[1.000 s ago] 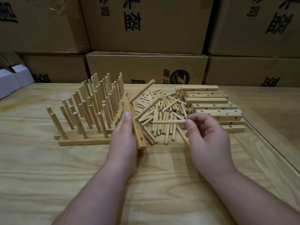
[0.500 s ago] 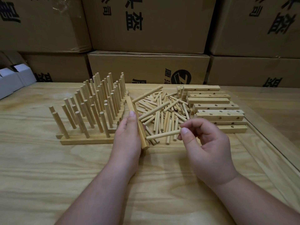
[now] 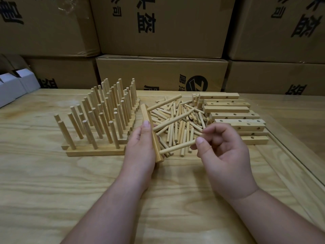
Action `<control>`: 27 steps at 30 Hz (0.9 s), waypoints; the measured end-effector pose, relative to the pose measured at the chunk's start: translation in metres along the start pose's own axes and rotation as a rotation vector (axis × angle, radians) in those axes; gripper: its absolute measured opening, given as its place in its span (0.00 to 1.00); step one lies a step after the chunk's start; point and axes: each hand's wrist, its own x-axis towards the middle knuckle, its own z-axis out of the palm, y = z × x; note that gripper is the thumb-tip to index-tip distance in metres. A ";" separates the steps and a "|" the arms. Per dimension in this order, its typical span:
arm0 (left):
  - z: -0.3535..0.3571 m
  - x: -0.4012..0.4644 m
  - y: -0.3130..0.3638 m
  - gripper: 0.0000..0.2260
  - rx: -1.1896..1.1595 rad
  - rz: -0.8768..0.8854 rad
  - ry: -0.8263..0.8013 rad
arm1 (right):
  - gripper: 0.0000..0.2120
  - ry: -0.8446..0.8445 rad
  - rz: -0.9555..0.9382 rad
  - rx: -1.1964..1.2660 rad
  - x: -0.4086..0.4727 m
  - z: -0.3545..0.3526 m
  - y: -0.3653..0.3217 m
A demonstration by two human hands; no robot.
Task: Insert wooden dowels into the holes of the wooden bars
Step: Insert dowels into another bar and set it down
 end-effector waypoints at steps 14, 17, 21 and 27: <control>0.000 0.002 -0.001 0.17 -0.059 -0.023 0.035 | 0.08 -0.080 0.016 -0.036 -0.004 0.002 -0.008; -0.001 0.000 -0.001 0.18 -0.058 -0.006 0.035 | 0.09 -0.086 -0.009 -0.039 -0.004 0.001 -0.008; 0.000 -0.004 0.005 0.17 -0.109 0.007 -0.045 | 0.17 -0.117 0.056 -0.031 -0.007 0.005 -0.001; -0.002 -0.007 0.011 0.15 -0.216 -0.019 -0.165 | 0.26 -0.056 0.150 -0.121 -0.002 0.001 0.006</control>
